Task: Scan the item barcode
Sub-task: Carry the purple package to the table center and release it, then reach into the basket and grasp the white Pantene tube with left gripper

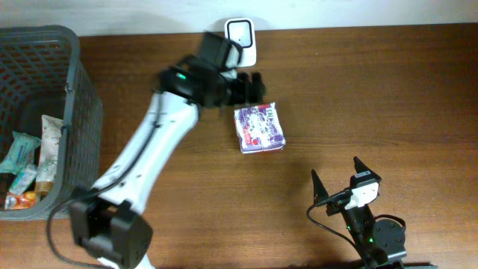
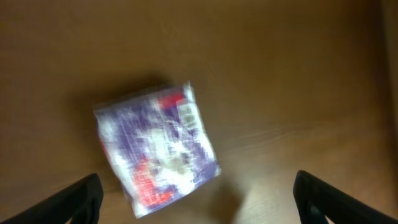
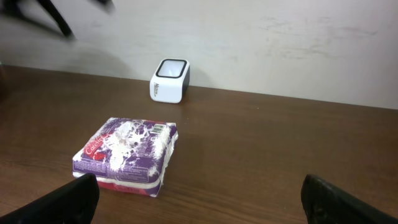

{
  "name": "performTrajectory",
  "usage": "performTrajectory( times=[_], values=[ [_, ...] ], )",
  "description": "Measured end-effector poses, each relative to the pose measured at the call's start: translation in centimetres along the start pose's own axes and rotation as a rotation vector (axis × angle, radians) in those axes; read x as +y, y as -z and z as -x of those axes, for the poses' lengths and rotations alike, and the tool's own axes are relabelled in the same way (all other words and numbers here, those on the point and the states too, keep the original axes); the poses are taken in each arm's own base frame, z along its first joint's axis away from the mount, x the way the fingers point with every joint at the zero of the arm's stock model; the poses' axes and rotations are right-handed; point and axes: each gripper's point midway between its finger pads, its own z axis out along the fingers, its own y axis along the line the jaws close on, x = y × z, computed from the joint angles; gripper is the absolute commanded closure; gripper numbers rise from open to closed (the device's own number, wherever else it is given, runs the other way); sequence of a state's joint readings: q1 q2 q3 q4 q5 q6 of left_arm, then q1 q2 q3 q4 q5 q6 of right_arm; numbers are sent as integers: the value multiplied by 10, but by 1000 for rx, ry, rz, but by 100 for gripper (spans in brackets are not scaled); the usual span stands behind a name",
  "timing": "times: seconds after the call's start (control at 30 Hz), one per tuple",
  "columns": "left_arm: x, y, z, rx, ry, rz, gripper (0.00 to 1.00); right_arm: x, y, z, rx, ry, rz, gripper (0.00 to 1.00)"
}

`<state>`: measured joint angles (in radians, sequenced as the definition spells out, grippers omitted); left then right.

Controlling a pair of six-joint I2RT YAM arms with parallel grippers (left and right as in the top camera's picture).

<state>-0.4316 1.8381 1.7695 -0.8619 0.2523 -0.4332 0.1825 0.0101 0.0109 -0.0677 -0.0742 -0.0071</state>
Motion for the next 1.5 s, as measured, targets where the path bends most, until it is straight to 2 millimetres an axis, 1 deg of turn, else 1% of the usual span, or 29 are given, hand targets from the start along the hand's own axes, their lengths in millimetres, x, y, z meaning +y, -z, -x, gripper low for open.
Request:
performTrajectory(
  times=[0.03, 0.07, 0.13, 0.17, 0.2, 0.23, 0.27, 0.3, 0.33, 0.37, 0.4, 0.47, 0.53, 0.6, 0.63, 0.67, 0.77, 0.9, 0.97, 1.07, 1.1, 1.2, 1.27, 1.3, 1.33, 1.37, 1.43, 1.47, 1.5],
  values=[
    [5, 23, 16, -52, -19, 20, 4, 0, 0, 0, 0, 0, 0, 1],
    [17, 53, 33, -102, -28, 70, 0, 0, 0, 0, 0, 0, 0, 1],
    [50, 131, 76, -287, -14, 203, 1, 0, 0, 0, 0, 0, 0, 1],
    [75, 178, 97, -406, 14, 292, 1, 0, 0, 0, 0, 0, 0, 1],
    [99, 218, 110, -504, 55, 369, 1, 0, 0, 0, 0, 1, 0, 1],
    [135, 272, 117, -622, 120, 497, 7, 0, 0, 0, 0, 0, 0, 1],
    [162, 303, 115, -679, 173, 599, 3, 0, 0, 0, 0, 0, 0, 1],
    [191, 329, 109, -717, 229, 719, 5, 0, 0, 0, 0, 1, 0, 1],
    [220, 350, 102, -732, 275, 833, 5, 0, 0, 0, 0, 1, 0, 1],
    [257, 372, 91, -715, 314, 977, 5, 0, 0, 0, 0, 0, 0, 1],
    [280, 380, 84, -678, 324, 1060, 4, 0, 0, 0, 0, 0, 0, 1],
    [319, 377, 74, -565, 309, 1153, 3, 0, 0, 0, 0, 0, 0, 1],
    [352, 364, 56, -439, 325, 1191, 9, 0, 0, 0, 0, 0, 0, 1],
    [391, 344, 27, -282, 369, 1212, 1, 0, 0, 0, 0, 0, 0, 1],
    [404, 331, 14, -210, 374, 1195, 1, 0, 0, 0, 0, 0, 0, 1],
    [418, 307, -1, -111, 339, 1135, 1, 0, 0, 0, 0, 0, 0, 1],
    [437, 255, -24, 20, 223, 995, 1, 0, 0, 0, 0, 0, 0, 1],
    [455, 206, -59, 144, 128, 918, 0, 0, 0, 0, 0, 0, 0, 1],
    [463, 178, -83, 200, 100, 889, 0, 0, 0, 0, 0, 0, 0, 1],
    [476, 163, -99, 224, 56, 906, 1, 0, 0, 0, 0, 0, 0, 1],
    [478, 159, -103, 234, 38, 907, 4, 0, 0, 0, 0, 0, 0, 1],
    [484, 150, -111, 248, -2, 910, 25, 0, 0, 0, 0, 0, 0, 1],
    [490, 147, -115, 260, -1, 908, 27, 0, 0, 0, 0, 0, 0, 1],
    [496, 142, -122, 281, 8, 901, 34, 0, 0, 0, 0, 1, 0, 1],
    [499, 138, -128, 295, 17, 893, 57, 0, 0, 0, 0, 1, 0, 1],
    [502, 133, -132, 310, 21, 887, 69, 0, 0, 0, 0, 0, 0, 1],
    [508, 131, -135, 322, 22, 896, 80, 0, 0, 0, 0, 0, 0, 1],
    [508, 129, -137, 328, 20, 890, 100, 0, 0, 0, 0, 1, 0, 1],
    [509, 130, -136, 327, 19, 894, 100, 0, 0, 0, 0, 0, 0, 1]
  ],
)
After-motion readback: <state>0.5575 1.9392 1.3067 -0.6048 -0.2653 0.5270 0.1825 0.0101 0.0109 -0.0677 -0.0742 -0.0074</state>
